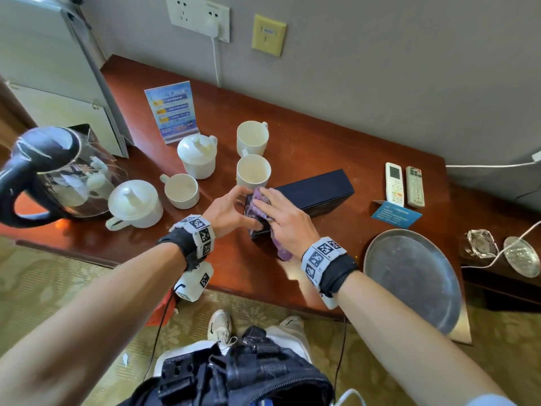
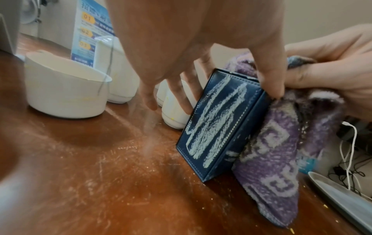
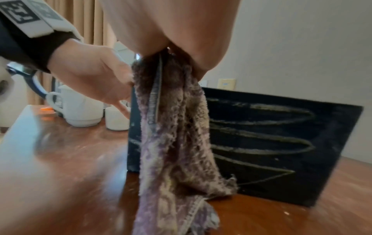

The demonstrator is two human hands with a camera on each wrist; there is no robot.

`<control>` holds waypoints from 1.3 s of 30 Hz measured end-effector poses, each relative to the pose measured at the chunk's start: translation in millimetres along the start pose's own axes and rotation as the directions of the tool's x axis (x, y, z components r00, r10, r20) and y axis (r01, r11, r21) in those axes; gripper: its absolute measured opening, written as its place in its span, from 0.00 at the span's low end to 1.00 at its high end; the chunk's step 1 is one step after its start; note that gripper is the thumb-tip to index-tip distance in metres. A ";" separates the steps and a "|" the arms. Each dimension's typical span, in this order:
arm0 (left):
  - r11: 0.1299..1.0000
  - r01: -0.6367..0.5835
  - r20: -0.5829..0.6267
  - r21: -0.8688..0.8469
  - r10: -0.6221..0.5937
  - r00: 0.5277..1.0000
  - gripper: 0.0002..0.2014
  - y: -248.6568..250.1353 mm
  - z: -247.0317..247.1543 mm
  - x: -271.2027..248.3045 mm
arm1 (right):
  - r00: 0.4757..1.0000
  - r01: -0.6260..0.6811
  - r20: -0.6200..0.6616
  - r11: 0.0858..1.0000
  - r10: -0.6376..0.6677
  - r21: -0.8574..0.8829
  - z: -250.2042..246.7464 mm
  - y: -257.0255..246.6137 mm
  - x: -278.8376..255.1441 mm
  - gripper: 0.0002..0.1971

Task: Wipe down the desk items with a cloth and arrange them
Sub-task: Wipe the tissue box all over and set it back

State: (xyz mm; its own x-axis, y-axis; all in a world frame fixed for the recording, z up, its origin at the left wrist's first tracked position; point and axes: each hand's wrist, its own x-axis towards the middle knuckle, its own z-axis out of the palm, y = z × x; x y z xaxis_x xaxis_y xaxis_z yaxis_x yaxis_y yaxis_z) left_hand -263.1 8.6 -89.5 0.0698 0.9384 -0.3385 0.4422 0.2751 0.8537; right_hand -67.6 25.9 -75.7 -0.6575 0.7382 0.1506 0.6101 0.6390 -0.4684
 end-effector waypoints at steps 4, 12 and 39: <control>1.000 0.010 0.000 0.003 -0.010 1.000 0.33 -0.8 0.1 1.9 | 0.961 -0.271 -0.054 0.963 0.271 0.012 -31.4 42.2 2.8 0.27; 0.999 -0.013 -0.028 -0.032 0.012 1.000 0.29 2.7 2.8 -3.0 | 0.994 -0.063 -0.088 0.998 0.062 -0.008 4.0 -8.7 6.5 0.18; 0.970 0.197 0.155 -0.142 -0.174 0.972 0.37 3.1 -6.8 -11.5 | 0.812 -0.423 -0.206 0.793 0.546 0.437 -59.2 72.8 -38.0 0.18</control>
State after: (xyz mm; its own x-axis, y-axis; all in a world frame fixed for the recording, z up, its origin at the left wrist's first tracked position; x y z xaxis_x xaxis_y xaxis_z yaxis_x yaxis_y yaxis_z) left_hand -268.6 0.1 -80.3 0.1296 0.8320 -0.5394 0.3156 0.4811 0.8179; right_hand 27.9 57.1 -64.0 -0.1096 0.9929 0.0453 0.5691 0.1000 -0.8161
